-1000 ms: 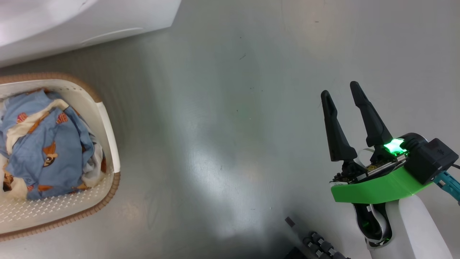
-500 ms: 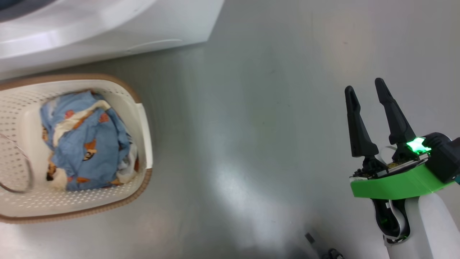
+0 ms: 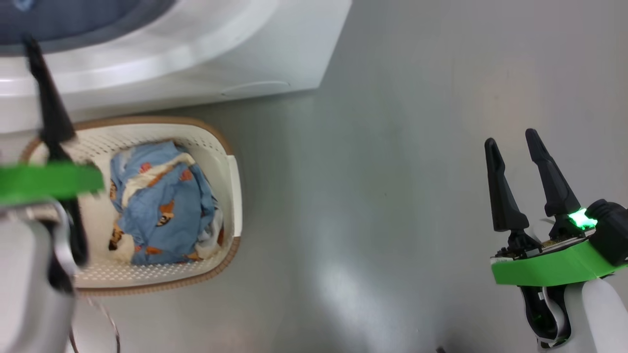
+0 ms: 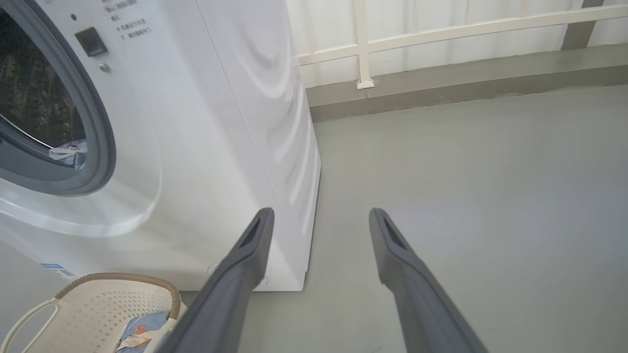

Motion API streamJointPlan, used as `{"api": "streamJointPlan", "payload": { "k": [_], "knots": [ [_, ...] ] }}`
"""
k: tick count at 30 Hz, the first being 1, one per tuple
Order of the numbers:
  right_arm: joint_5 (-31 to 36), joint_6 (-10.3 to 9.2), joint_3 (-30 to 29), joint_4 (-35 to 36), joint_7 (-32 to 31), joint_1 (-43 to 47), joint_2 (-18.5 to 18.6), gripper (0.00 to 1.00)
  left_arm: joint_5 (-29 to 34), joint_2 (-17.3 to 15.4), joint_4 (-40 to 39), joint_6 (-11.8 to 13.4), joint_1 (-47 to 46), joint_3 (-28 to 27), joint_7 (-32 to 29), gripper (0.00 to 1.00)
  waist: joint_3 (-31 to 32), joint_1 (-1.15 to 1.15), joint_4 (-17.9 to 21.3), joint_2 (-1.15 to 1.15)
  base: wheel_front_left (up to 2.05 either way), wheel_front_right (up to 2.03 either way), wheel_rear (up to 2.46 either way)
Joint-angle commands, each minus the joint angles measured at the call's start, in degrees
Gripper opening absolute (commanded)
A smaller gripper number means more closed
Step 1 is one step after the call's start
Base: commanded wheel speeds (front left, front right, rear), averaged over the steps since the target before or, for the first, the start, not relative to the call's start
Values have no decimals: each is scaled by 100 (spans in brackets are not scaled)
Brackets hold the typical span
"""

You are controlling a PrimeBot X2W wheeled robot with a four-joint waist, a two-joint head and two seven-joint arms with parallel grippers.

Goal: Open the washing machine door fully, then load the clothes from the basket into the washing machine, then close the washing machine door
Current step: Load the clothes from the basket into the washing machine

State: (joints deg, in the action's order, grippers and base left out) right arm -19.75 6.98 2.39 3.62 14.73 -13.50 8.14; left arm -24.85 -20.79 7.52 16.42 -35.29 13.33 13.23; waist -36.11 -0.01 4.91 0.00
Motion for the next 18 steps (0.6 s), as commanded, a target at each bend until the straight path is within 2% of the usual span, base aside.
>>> {"api": "streamJointPlan", "payload": {
  "k": [1,9,18],
  "knots": [
    [76,51,75,112,27,193,63,100,52,-183,-352,107,321,-159,44,100,225,1,-142,0,0,0,0],
    [169,51,85,-25,27,384,162,100,108,99,-1148,435,1679,-44,127,100,670,1,-333,0,0,0,0],
    [268,51,132,-230,27,711,224,100,58,390,-1291,439,2688,307,153,100,1371,1,-514,0,0,0,0]
  ]
}}
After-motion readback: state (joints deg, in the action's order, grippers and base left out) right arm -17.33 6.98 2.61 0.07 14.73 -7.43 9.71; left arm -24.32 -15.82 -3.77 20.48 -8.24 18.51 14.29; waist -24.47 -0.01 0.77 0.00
